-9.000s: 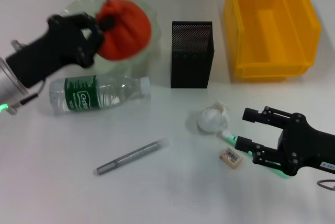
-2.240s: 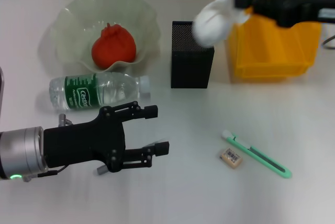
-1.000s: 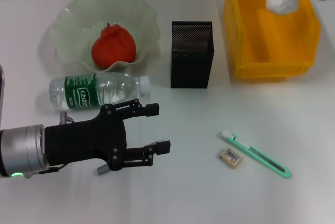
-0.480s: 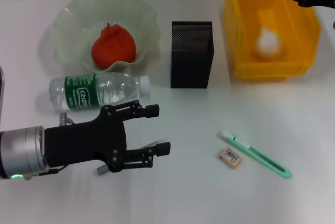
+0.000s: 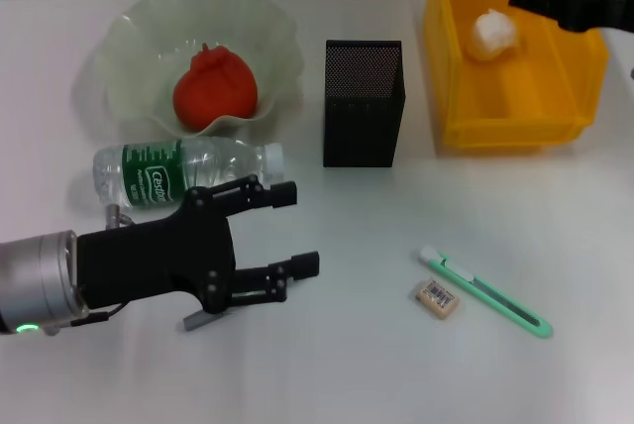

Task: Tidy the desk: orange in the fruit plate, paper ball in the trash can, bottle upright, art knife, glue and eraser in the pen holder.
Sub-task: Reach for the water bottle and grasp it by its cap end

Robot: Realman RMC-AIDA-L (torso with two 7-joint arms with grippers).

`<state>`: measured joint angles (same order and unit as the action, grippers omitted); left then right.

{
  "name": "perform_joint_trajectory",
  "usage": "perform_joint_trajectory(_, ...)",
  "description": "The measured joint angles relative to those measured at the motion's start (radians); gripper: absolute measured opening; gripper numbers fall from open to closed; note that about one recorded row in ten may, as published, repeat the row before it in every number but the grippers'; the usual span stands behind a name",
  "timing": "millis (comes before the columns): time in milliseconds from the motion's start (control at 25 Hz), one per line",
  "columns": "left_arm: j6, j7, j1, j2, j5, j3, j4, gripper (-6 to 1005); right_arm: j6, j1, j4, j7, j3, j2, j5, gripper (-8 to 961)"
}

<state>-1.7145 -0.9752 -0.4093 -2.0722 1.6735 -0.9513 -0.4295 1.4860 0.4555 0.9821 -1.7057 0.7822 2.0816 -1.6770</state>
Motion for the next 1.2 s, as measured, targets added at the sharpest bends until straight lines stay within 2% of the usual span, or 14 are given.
perform_joint_trajectory(160,-0.023,-0.008,0.009,0.003,-0.042,0.0,0.0,784,0.101,-0.018,-0.066,0.1,0.0,0.002,0.045,495)
perform_joint_trajectory(240,-0.034,-0.008,0.011,0.003,-0.052,0.003,-0.002,784,0.146,-0.025,-0.144,0.19,0.0,0.002,0.074,568)
perform_joint_trajectory(280,-0.041,-0.008,0.012,0.004,-0.057,0.006,-0.004,783,0.167,-0.027,-0.186,0.234,0.0,0.002,0.083,582)
perform_joint_trajectory(320,-0.053,-0.008,0.013,0.004,-0.071,0.017,-0.005,783,0.206,-0.031,-0.275,0.36,0.0,0.001,0.092,595)
perform_joint_trajectory(360,-0.053,-0.008,0.013,0.004,-0.071,0.017,-0.005,783,0.206,-0.031,-0.275,0.36,0.0,0.001,0.092,609)
perform_joint_trajectory(480,-0.074,-0.008,0.014,0.004,-0.095,0.033,-0.005,783,0.239,-0.036,-0.399,0.548,0.002,0.001,0.077,650)
perform_joint_trajectory(520,-0.086,-0.008,0.013,0.005,-0.1,0.037,-0.008,783,0.24,-0.041,-0.484,0.668,0.011,0.002,0.073,664)
perform_joint_trajectory(560,-0.086,-0.008,0.013,0.005,-0.1,0.037,-0.008,783,0.24,-0.041,-0.484,0.668,0.011,0.002,0.073,678)
perform_joint_trajectory(680,-0.092,-0.013,0.004,0.006,-0.101,0.039,-0.012,783,0.224,-0.044,-0.601,0.817,0.024,0.002,0.072,719)
perform_joint_trajectory(720,-0.092,-0.026,-0.002,0.006,-0.101,0.039,-0.02,783,0.202,-0.046,-0.668,0.899,0.024,0.002,0.073,718)
perform_joint_trajectory(880,-0.082,-0.064,-0.015,0.006,-0.101,0.039,-0.033,783,0.171,-0.048,-0.738,0.973,0.021,0.003,0.079,719)
perform_joint_trajectory(1200,-0.079,-0.076,-0.023,0.007,-0.101,0.04,-0.037,782,0.172,-0.045,-0.783,1.007,0.028,0.005,0.078,719)
